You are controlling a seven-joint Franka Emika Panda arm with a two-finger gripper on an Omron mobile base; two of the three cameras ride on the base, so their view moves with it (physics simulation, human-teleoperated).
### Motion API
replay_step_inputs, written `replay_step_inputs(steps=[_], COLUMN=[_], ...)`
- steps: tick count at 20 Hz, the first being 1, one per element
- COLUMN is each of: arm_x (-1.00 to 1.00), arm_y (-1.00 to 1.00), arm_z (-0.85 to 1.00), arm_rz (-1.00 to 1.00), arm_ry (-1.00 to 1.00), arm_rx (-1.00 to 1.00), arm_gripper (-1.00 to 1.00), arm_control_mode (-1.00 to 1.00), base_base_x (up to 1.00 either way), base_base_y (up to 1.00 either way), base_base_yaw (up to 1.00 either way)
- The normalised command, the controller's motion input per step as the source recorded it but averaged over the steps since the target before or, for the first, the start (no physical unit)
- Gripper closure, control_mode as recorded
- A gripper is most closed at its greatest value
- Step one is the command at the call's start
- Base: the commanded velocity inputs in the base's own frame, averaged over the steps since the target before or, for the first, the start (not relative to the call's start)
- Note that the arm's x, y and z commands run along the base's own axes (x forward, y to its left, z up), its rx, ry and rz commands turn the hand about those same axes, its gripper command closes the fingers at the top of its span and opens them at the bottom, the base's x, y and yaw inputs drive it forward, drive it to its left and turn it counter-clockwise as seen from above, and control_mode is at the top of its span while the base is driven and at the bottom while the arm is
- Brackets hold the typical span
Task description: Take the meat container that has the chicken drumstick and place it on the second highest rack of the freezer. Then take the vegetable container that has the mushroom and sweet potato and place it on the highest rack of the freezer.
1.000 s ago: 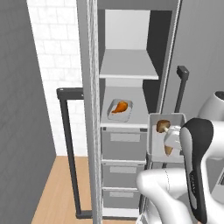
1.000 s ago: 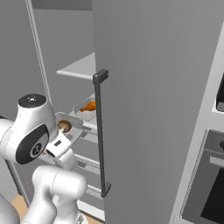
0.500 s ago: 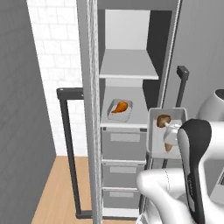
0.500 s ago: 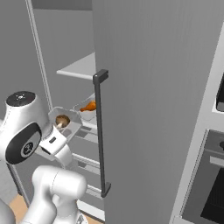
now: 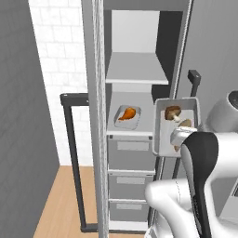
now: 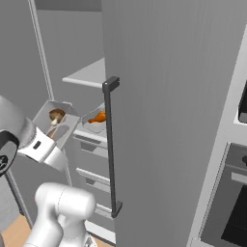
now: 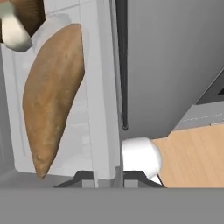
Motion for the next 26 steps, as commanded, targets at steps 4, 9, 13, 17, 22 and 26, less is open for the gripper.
replay_step_inputs(steps=[4, 9, 13, 17, 22, 26], arm_x=[0.01, 0.18, 0.62, 0.64, 0.49, 0.78], arm_y=[0.01, 0.04, 0.01, 0.10, 0.25, 0.10], arm_z=[0.33, 0.60, 0.63, 0.44, 0.00, -0.23], arm_rz=[0.00, 0.00, 0.01, 0.05, 0.00, 0.00], arm_ry=[-0.15, -0.05, 0.07, 0.08, -0.05, -0.03], arm_rx=[0.00, 0.00, 0.00, 0.00, -0.01, -0.03], arm_gripper=[1.00, 1.00, 1.00, 1.00, 1.00, 1.00], arm_control_mode=[-1.00, -1.00, -1.00, -1.00, -1.00, -1.00], base_base_x=[0.00, 0.00, 0.00, 0.00, 0.00, 0.00], base_base_y=[0.00, 0.00, 0.00, 0.00, 0.00, 0.00], base_base_yaw=[0.00, 0.00, 0.00, 0.00, 0.00, 0.00])
